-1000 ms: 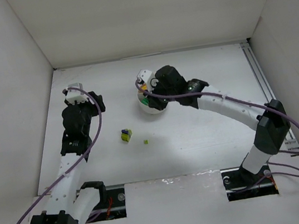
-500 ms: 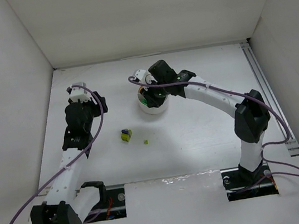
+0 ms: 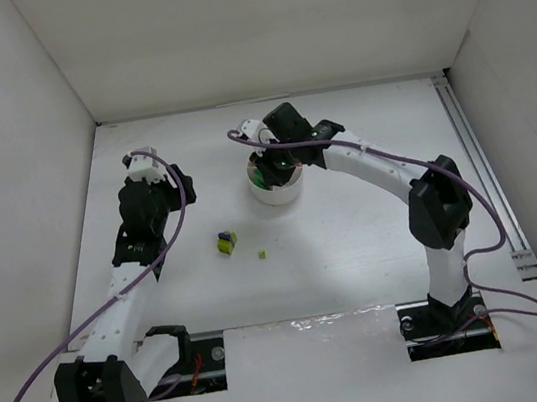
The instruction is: Sort the legos into containers by color
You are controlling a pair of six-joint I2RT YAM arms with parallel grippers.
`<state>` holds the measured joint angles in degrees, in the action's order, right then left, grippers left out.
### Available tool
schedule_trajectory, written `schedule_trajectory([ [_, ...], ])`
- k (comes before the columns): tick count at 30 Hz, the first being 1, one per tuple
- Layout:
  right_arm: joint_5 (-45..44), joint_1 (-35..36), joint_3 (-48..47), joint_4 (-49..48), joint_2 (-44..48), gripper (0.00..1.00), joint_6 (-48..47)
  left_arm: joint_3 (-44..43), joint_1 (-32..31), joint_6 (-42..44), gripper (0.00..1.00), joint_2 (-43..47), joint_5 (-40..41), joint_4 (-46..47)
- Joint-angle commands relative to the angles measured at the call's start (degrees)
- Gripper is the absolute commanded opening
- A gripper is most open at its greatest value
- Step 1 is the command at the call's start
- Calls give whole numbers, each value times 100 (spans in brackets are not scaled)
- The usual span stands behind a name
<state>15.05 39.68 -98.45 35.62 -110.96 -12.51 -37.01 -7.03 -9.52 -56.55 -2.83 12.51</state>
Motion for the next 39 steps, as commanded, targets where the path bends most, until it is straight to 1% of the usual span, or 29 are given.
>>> schedule_trajectory([
  [1,-46,-48,-332,-37,-110,14,91,-306,26,-76,63,-13,-121,120],
  [5,-46,-101,-455,16,-172,27,91,-306,26,-76,63,-13,-121,120],
  [6,-46,-101,-455,68,-172,35,91,-306,26,-76,63,-66,-121,120],
  [8,-46,-101,-455,68,-172,37,91,-306,26,-76,64,-66,-121,120],
  [10,-46,-101,-377,-237,117,37,161,-306,26,-76,70,-5,-121,120],
  [12,-177,-101,86,-624,468,37,161,-359,26,-76,86,48,-349,41],
  [13,-239,-101,307,-861,879,37,161,-429,26,-76,100,100,-454,-12],
  [14,-335,-23,562,-1499,1109,37,222,-429,26,-16,100,101,-673,-108],
  [15,-484,48,834,-1836,1346,37,223,-490,26,-15,100,101,-675,-109],
  [16,-485,48,1394,-2178,1784,37,223,-543,26,-93,100,101,-675,-187],
  [17,-485,48,1686,-2808,1971,45,223,-544,26,-94,100,101,-675,-284],
  [18,-616,101,1942,-3032,2112,54,223,-544,26,-94,100,101,-675,-337],
  [19,-617,101,2257,-3121,2209,63,223,-544,26,106,100,205,-727,-337],
  [20,-565,101,2330,-3061,2280,72,-38,-491,26,300,100,380,-963,-424],
  [21,-303,101,2383,-2965,2359,74,-223,-491,26,510,100,460,-1122,-530],
  [22,561,-90,2384,-2833,2359,76,-417,-491,26,721,100,557,-1228,-635],
  [23,1065,-188,2384,-2684,2412,80,-967,-421,26,915,100,645,-1307,-758],
  [25,1718,-189,2262,-2122,2246,88,-1497,-421,79,1267,100,847,-1361,-1136],
  [26,1912,-241,1973,-1868,2132,90,-1769,-421,79,1329,100,917,-1456,-1241],
  [27,2193,-242,1796,-1561,1870,87,-2312,-421,296,1330,100,1057,-1596,-1338],
  [28,2535,-355,1655,-1044,1745,86,-2630,-421,438,1330,100,1120,-1998,-1539],
  [29,3217,-556,1550,-891,1631,84,-2903,-473,578,1382,100,1173,-2246,-1637],
  [31,3600,-637,1330,-628,1297,82,-3318,-473,912,1496,99,1243,-2721,-1996],
  [32,3689,-637,1198,-391,1157,82,-3537,-473,966,1610,99,1322,-3010,-2120],
  [33,3742,-637,875,-102,990,82,-3861,-473,966,1672,97,1322,-3082,-2235],
  [34,3803,-637,733,162,675,82,-4421,-473,966,1673,97,1470,-3083,-2340],
  [35,3873,-637,618,478,533,82,-4618,-473,966,1673,95,1559,-2883,-2393],
  [36,4013,-585,547,481,427,82,-4768,-412,966,1481,95,1638,-2777,-2394],
  [39,4015,-471,416,595,101,80,-5400,-289,966,1313,95,1998,-2399,-2192],
])
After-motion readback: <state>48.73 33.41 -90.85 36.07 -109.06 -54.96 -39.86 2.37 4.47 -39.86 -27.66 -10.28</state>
